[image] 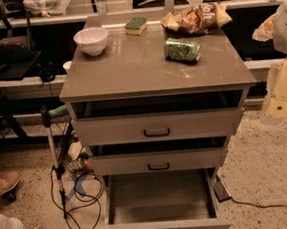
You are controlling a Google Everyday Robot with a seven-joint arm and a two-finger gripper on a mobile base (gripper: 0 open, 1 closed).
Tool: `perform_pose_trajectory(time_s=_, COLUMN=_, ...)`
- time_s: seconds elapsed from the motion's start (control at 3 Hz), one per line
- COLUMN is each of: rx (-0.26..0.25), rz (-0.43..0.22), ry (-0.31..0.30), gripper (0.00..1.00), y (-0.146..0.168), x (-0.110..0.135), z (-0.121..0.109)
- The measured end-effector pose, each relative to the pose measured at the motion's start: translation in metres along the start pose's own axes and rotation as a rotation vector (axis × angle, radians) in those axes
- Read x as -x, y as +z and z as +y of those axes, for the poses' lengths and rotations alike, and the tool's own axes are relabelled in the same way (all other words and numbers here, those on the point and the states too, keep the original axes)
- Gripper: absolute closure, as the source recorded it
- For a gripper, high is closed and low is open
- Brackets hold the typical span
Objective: Close bottom drawer
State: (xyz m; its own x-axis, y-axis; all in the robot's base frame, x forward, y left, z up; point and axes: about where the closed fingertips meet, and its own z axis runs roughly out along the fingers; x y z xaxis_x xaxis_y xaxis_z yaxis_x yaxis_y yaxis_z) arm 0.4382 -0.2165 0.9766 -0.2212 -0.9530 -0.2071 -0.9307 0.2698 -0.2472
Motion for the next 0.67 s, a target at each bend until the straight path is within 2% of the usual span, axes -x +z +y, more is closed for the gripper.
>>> perform_pose_trajectory(time_s=0.33, rx=0.0, rz=0.0, ry=0.0, gripper=0.0, y=0.0, x=0.0, z=0.0)
perform_pose_trajectory(time_s=0.67, rx=0.066, rz=-0.008, ry=0.046, gripper=0.0, y=0.031, x=-0.007, z=0.01)
